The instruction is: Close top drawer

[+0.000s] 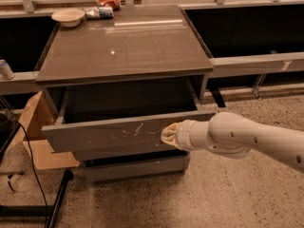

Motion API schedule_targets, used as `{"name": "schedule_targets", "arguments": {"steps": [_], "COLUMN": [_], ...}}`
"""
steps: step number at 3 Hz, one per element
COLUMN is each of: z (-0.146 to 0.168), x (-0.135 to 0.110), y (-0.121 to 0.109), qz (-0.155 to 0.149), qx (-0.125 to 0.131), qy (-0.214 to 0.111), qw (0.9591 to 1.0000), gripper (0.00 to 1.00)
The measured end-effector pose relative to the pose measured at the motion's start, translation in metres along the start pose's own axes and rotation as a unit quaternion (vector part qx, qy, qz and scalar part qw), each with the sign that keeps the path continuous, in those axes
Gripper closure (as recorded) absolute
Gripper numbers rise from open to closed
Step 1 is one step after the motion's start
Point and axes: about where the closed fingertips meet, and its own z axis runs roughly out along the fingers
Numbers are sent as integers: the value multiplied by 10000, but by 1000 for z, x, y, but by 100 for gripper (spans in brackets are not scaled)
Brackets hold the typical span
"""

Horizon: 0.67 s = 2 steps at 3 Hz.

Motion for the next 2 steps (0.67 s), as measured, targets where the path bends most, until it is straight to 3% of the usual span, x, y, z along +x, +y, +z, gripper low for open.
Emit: {"name": "schedule_targets", "arguments": {"steps": [1, 2], "z": [11, 11], "x": [-4, -5], "y": [0, 0], "qz": [-225, -222], "qx": [-117, -118], "qy": [70, 63], "qw": [9997, 9997], "gripper": [100, 100]}}
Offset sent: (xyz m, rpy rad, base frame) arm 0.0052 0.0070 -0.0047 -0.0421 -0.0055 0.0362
